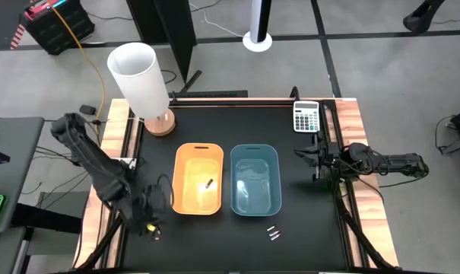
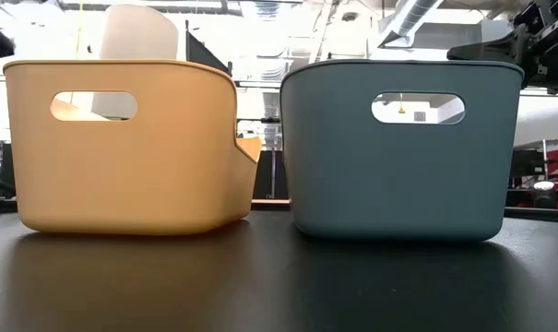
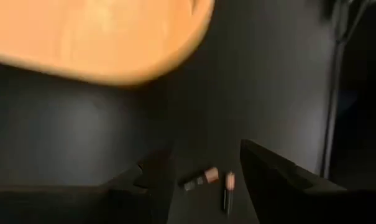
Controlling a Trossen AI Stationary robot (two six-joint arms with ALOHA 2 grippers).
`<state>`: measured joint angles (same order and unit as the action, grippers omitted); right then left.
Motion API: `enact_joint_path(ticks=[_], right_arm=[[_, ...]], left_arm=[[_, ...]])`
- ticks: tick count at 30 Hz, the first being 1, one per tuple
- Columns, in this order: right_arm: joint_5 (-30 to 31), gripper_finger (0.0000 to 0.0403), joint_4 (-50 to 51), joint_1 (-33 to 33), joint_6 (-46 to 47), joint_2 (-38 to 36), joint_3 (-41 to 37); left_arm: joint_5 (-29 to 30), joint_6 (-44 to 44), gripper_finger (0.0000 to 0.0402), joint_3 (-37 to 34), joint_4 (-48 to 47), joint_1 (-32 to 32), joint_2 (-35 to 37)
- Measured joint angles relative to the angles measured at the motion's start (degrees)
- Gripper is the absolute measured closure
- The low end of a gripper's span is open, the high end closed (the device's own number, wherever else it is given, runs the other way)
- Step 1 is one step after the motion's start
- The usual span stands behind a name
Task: Sort batteries
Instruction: Put the top black battery into the yellow bin
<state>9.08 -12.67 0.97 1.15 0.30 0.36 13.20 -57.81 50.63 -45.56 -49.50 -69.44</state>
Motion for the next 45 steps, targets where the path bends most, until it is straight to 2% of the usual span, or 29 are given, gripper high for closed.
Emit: enact_joint_path(ticks=[8, 14, 24, 38, 41, 45], right_arm=[[1.5, 0.0361, -0.3, 0.0, -1.0, 0.0, 0.0], [1.5, 0.0361, -0.3, 0.0, -1.0, 0.0, 0.0], [1.5, 0.0361, -0.8, 0.0, 0.3, 0.0, 0.0], [1.5, 0.0361, -0.8, 0.0, 0.4, 0.0, 0.0], [1.6, 0.0361, -0.9, 0.0, 0.4, 0.0, 0.0], [1.6, 0.0361, -1.1, 0.0, 0.4, 0.0, 0.0]], left_arm=[[-3.4, -0.2, 0.0231, 0.0, 3.6, -3.0, -13.3], [-8.0, 2.4, 0.0231, 0.5, 4.1, -3.1, -19.3], [-10.1, 6.6, 0.0231, 1.0, 2.5, -4.2, -20.9], [-9.8, 11.9, 0.0233, 0.7, 1.3, -3.8, -24.2], [-9.9, 11.7, 0.0251, 0.7, 0.9, -3.2, -24.2], [-9.7, 11.6, 0.0301, 0.6, 0.5, -2.3, -24.2]])
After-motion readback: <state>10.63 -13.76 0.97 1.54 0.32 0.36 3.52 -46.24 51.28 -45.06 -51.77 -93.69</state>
